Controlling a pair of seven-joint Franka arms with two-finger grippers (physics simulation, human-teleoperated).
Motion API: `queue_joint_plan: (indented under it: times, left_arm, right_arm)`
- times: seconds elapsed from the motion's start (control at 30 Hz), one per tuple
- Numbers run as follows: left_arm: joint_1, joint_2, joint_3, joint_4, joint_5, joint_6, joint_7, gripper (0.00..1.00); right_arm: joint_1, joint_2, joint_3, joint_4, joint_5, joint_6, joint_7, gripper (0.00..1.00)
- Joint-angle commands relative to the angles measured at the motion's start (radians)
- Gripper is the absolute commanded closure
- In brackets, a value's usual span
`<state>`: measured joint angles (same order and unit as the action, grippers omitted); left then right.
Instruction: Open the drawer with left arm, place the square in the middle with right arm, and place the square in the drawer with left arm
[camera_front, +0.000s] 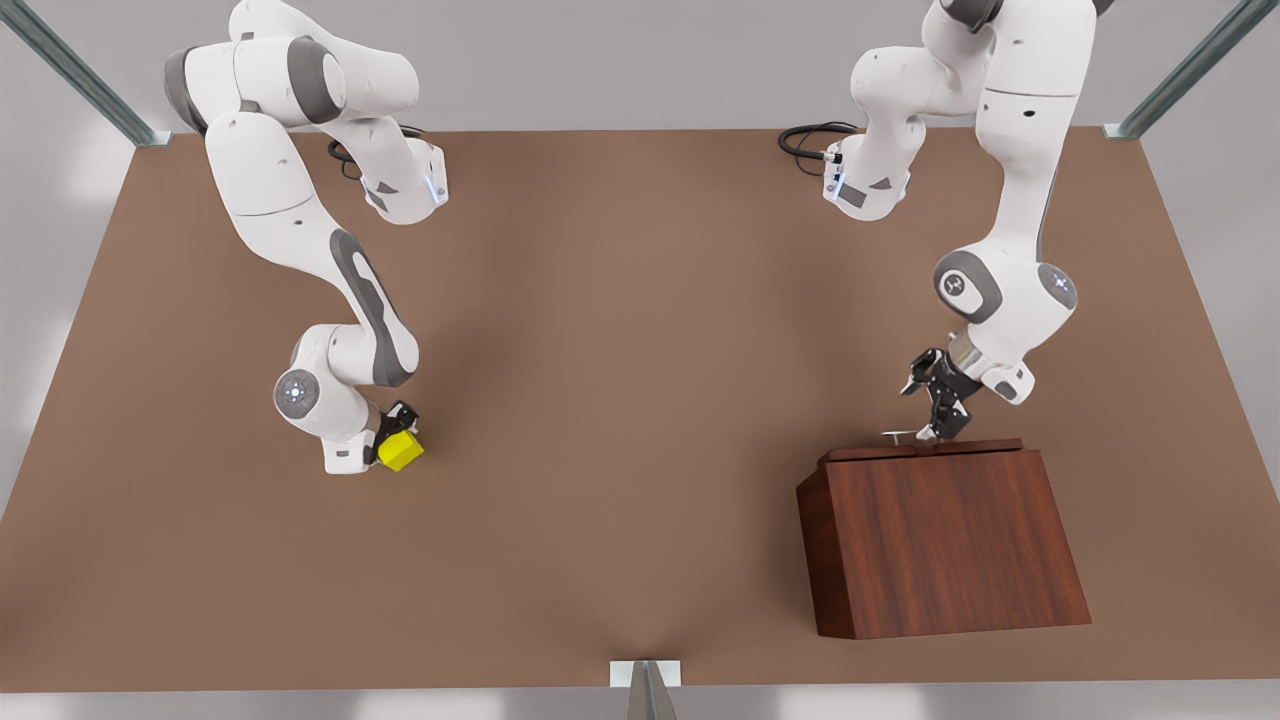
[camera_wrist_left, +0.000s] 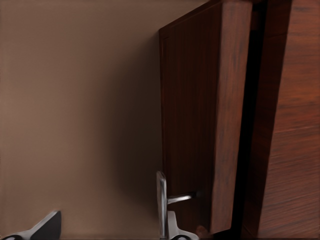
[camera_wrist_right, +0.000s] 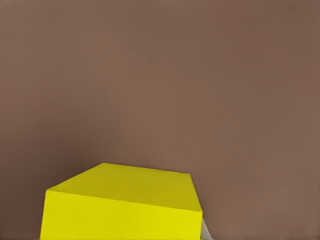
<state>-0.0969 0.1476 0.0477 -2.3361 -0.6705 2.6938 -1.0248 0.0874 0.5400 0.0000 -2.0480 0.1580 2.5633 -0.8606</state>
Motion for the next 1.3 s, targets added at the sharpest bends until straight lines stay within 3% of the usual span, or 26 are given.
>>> queue_joint_plan:
  times: [0.0, 0.07, 0.47, 0.67, 0.83, 0.97, 1.1, 1.27]
  left_arm:
    - [0.0, -0.005, 0.0, -0.003, -0.001, 0.0, 0.0, 0.0]
    - [0.0, -0.014, 0.0, -0.015, -0.001, 0.0, 0.0, 0.0]
    - [0.0, -0.074, 0.001, -0.104, -0.001, -0.006, 0.003, 0.0]
    - [0.0, -0.115, 0.001, -0.147, -0.001, -0.022, 0.002, 0.0]
    - [-0.006, -0.148, 0.001, -0.17, -0.001, -0.032, -0.008, 0.0]
    - [-0.01, -0.186, 0.001, -0.215, -0.001, -0.032, -0.009, 0.0]
    - [-0.014, -0.217, 0.001, -0.246, -0.001, -0.032, -0.009, 0.0]
    - [-0.032, -0.264, 0.003, -0.288, -0.001, -0.034, -0.012, 0.0]
  right_arm:
    - [0.0, -0.002, 0.0, 0.0, 0.0, 0.0, 0.0, 0.24]
    - [0.0, -0.005, 0.0, 0.0, 0.0, 0.0, 0.0, 0.31]
    - [0.017, -0.035, 0.0, 0.02, 0.0, -0.04, 0.009, 0.37]
    - [0.322, -0.043, 0.011, 0.126, -0.005, -0.043, 0.498, 0.37]
    - [0.566, 0.101, 0.009, 0.334, -0.011, -0.043, 1.048, 0.37]
    - [0.68, 0.221, 0.029, 0.549, -0.245, -0.155, 1.051, 0.37]
    - [0.727, 0.274, 0.086, 0.678, -0.258, -0.157, 0.963, 0.4]
    - [0.792, 0.33, 0.12, 0.703, -0.281, -0.157, 0.945, 0.4]
